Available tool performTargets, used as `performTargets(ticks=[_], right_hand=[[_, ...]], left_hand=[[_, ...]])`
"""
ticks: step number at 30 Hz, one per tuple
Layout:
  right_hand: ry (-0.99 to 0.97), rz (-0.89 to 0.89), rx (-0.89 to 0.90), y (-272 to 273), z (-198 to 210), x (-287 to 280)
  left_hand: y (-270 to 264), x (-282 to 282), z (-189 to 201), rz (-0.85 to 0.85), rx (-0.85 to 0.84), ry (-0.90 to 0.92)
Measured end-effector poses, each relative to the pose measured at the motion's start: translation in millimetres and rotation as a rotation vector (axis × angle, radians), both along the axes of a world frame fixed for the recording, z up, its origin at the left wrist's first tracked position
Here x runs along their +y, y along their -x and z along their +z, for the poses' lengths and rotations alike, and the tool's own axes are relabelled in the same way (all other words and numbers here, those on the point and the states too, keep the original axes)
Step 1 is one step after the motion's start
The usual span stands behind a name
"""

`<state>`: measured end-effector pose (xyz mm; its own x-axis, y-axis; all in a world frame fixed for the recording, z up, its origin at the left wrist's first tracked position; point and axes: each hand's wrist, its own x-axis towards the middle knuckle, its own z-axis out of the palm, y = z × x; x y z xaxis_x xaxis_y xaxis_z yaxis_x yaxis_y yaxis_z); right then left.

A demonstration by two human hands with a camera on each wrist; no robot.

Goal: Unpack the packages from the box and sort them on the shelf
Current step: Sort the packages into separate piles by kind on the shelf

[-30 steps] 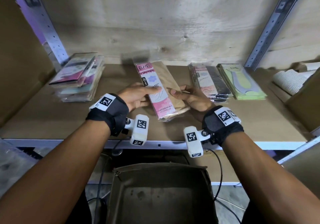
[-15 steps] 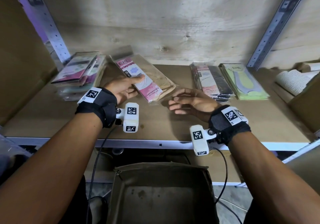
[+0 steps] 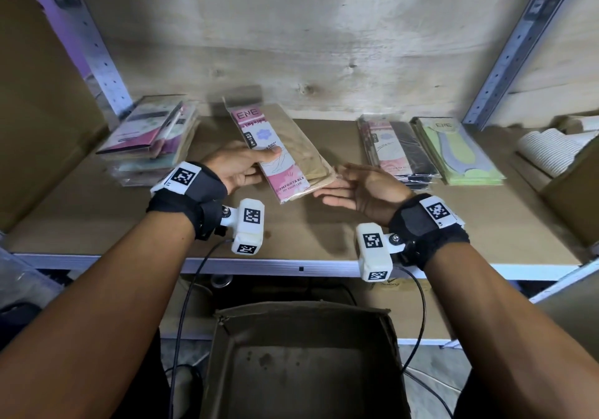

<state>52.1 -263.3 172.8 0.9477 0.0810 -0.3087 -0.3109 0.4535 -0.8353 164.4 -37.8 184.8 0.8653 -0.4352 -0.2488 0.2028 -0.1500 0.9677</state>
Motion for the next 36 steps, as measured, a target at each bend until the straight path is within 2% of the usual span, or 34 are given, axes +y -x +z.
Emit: performTargets(ticks=[3,10,12,17,22,30,34,36], right_hand=[[0.0,-0.03,0.051,-2,1,-1],[0.187,-0.043,0.038,4,1,5],[0.181,-0.082,0.034,4,2,4],[0.215,-0.181,-0.002,2,2,1],[0.242,-0.23,0.029,3,2,0],[0.564,-0.189,0.156,-1,4,-5],[0.699,-0.179,0.209,0,5,-6],[0.826,-0.162,0.225,2,7,-5]], left_hand=[[3,-2,0,-0.007,-0.023,-0.011],[11,-11,-2,-0.024,-0.041,-0.042],[13,-13,-3,-0.041,0.004,-0.05],[21,-16,-1,-0.245,0.211,-0.025],[22,-16,-7,-0.275,0.227,-0.002],[22,-25,-15,-0.22,0.125,-0.168],[26,-31,-17,-0.158,0.098,-0.163],[28,-34,-18,-0.135,0.058,-0.179]])
